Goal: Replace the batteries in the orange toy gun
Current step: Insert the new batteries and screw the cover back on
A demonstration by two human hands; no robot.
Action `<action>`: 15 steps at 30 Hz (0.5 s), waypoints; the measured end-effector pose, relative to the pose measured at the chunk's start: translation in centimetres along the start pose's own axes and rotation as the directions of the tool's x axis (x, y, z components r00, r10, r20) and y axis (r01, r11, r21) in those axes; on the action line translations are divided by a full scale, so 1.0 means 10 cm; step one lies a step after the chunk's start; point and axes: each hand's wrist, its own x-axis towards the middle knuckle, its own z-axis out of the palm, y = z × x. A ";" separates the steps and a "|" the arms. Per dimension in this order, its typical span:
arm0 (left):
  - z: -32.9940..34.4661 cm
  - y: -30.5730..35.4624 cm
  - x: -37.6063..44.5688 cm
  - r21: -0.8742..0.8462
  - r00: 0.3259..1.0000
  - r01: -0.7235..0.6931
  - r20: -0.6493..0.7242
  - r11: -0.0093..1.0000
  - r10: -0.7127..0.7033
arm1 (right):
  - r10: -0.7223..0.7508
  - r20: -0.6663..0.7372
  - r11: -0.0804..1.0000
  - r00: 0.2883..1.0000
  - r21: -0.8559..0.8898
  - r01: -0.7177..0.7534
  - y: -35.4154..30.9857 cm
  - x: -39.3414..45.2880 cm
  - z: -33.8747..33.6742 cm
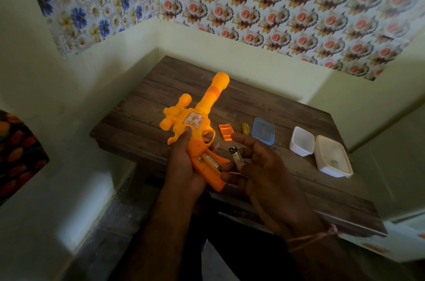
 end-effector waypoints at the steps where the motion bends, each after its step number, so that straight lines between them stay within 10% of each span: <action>1: -0.01 0.00 0.01 -0.007 1.000 0.000 0.007 1.000 0.000 | -0.007 -0.002 1.000 1.000 -0.003 0.007 0.01 0.00 0.00; 15: -0.02 -0.01 0.04 -0.010 1.000 0.012 -0.003 1.000 -0.012 | -0.198 -0.092 0.920 0.976 -0.361 0.152 0.07 -0.05 0.02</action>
